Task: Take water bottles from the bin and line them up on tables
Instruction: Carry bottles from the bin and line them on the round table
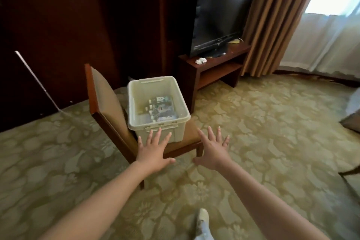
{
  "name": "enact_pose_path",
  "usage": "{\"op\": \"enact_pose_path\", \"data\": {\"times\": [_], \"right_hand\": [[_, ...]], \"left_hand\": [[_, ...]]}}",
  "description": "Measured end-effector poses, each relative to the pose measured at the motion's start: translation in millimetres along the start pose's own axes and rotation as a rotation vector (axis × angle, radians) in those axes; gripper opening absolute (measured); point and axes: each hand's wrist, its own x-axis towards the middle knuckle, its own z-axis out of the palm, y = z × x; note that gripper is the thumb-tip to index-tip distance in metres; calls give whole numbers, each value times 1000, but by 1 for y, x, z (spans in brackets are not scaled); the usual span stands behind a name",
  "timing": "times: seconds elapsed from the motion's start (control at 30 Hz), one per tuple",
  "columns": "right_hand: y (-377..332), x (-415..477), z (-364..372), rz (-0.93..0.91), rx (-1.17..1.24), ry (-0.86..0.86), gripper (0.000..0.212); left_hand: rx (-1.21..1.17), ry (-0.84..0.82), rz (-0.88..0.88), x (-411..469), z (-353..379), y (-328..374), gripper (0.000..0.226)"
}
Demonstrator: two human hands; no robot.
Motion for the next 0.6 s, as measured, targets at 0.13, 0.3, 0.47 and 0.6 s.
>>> {"op": "enact_pose_path", "data": {"times": [0.13, 0.3, 0.47, 0.6], "right_hand": [[1, 84, -31, -132, -47, -24, 111], [3, 170, -55, -258, -122, -58, 109], [-2, 231, -47, -334, -169, -135, 107], [-11, 276, -40, -381, -195, -181, 105]], "left_hand": [[-76, 5, -125, 57, -19, -7, 96], [-141, 20, -279, 113, -35, -14, 94], [-176, -19, -387, 145, -31, -23, 93], [-183, -58, -432, 178, -29, -41, 91]]}}
